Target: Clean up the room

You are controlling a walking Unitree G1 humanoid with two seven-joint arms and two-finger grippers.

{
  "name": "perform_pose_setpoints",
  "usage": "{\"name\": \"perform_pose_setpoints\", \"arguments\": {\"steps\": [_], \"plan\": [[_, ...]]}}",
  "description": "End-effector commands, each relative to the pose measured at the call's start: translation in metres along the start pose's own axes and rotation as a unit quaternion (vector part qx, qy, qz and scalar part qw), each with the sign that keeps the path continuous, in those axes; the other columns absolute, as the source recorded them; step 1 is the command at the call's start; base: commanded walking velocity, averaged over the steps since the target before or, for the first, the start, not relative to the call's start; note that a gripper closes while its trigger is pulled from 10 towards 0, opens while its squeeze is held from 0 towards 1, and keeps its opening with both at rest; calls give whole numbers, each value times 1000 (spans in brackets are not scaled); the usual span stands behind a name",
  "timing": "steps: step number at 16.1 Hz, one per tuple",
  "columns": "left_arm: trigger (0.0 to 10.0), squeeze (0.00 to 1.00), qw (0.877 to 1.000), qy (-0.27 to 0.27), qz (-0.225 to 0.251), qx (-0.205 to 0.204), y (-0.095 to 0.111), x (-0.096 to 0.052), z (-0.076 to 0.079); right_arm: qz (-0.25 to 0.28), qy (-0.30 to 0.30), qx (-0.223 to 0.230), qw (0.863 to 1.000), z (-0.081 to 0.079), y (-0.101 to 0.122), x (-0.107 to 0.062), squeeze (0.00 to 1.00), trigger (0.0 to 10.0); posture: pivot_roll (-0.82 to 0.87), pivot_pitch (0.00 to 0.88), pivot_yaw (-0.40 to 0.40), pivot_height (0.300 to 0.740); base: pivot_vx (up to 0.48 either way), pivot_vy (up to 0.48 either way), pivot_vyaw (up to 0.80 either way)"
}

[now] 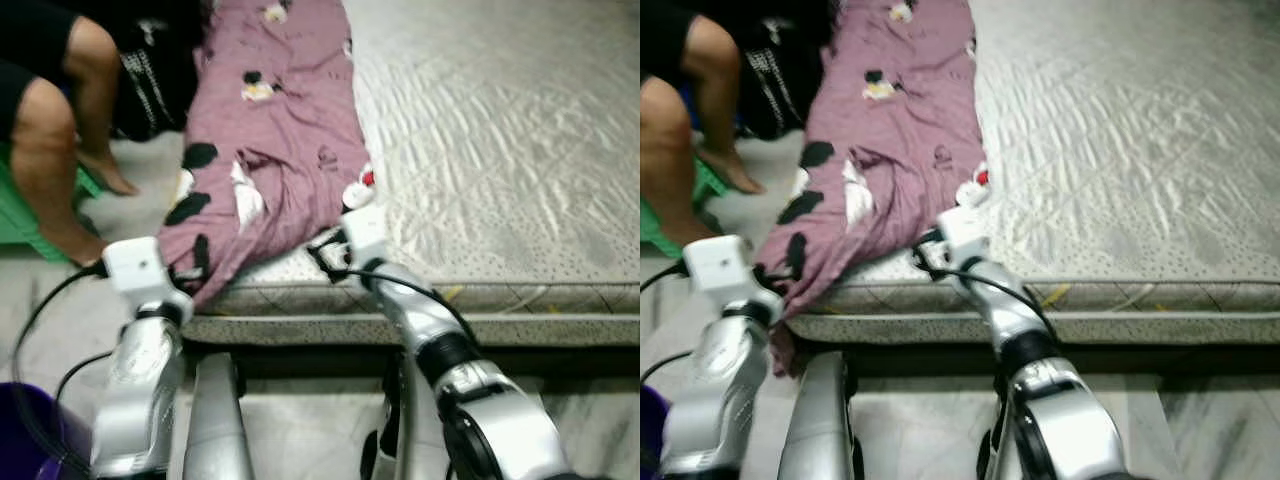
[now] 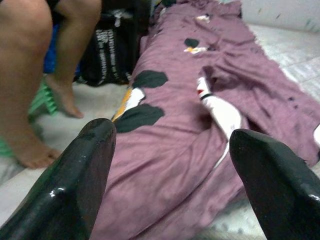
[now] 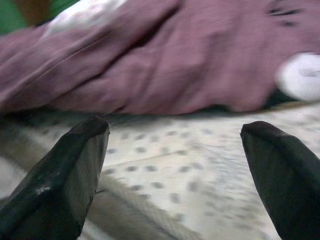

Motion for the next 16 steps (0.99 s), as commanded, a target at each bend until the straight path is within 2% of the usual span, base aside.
{"name": "perform_pose_setpoints", "arguments": {"steps": [1, 3, 5, 6, 9, 12, 14, 16], "plan": [[10000, 0, 1000, 15, 3, 9, 5, -7, -5, -10, 40, -17, 999, -16, 4, 7, 0, 10000, 229, 177, -21, 537, 0, 0, 0], [10000, 0, 1000, 21, 4, 16, 8, -17, -7, -28, 67, -30, 997, -28, 1, 10, 0, 10000, 281, 204, -21, 537, 0, 0, 0], [10000, 0, 999, 24, 1, 31, 12, -30, -9, -27, 55, -13, 998, -31, 8, 16, 0, 10000, 311, 220, -16, 537, 0, 0, 0], [10000, 0, 999, 25, -4, 38, 12, -37, -11, -3, 32, 20, 999, -29, 24, 20, 0, 10000, 325, 224, -13, 537, 0, 0, 0], [10000, 0, 999, 22, -6, 41, 16, -39, -9, 36, -34, 90, 995, -15, 49, 24, 0, 10000, 343, 228, -2, 537, 0, 0, 0], [10000, 0, 999, 20, -7, 43, 19, -47, -5, 39, -52, 117, 991, -8, 50, 23, 0, 10000, 372, 253, -11, 537, 0, 0, 0], [10000, 0, 998, 32, -24, 45, 14, -60, -7, 28, -64, 145, 987, -3, 45, 23, 0, 10000, 389, 266, -22, 537, 0, 0, 0], [10000, 0, 998, 33, -26, 44, 14, -62, -5, 47, -63, 142, 987, -3, 53, 23, 0, 10000, 394, 266, -24, 537, 0, 0, 0]]}}
Point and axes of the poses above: a point about 5 cm out from each wrist's last joint towards the gripper, its own x axis pointing out of the wrist towards the gripper, its own y axis along the axis of the wrist's last joint, z = x × y, the point moved 3 cm from there along x, pointing out of the wrist towards the gripper, and after that the axes turned 4 degrees about -x, right-handed, at the moved point
